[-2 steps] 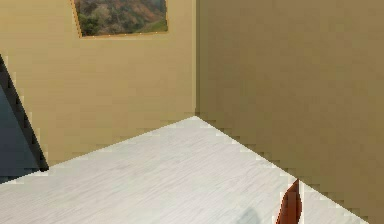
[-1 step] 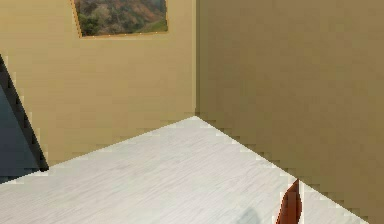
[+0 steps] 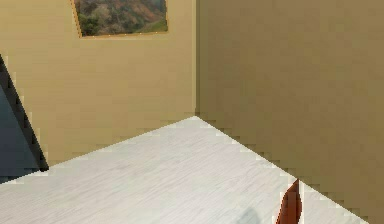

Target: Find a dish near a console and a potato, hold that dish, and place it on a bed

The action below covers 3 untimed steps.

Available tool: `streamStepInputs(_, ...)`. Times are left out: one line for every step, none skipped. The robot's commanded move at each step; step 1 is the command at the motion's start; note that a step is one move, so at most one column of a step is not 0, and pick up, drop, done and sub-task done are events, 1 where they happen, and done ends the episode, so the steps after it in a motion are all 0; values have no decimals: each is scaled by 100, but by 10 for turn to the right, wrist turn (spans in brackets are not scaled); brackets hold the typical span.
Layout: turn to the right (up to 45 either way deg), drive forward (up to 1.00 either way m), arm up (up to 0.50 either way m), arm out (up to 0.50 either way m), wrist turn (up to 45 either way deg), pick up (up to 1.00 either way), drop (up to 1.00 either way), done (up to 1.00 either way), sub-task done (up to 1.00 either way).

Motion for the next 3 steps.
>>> streamStepInputs(0, 0, 0, 0, 450, 0, 0, 0, 0)
streamStepInputs(0, 0, 0, 0, 450, 0, 0, 0, 0)
streamStepInputs(0, 0, 0, 0, 450, 0, 0, 0, 0)
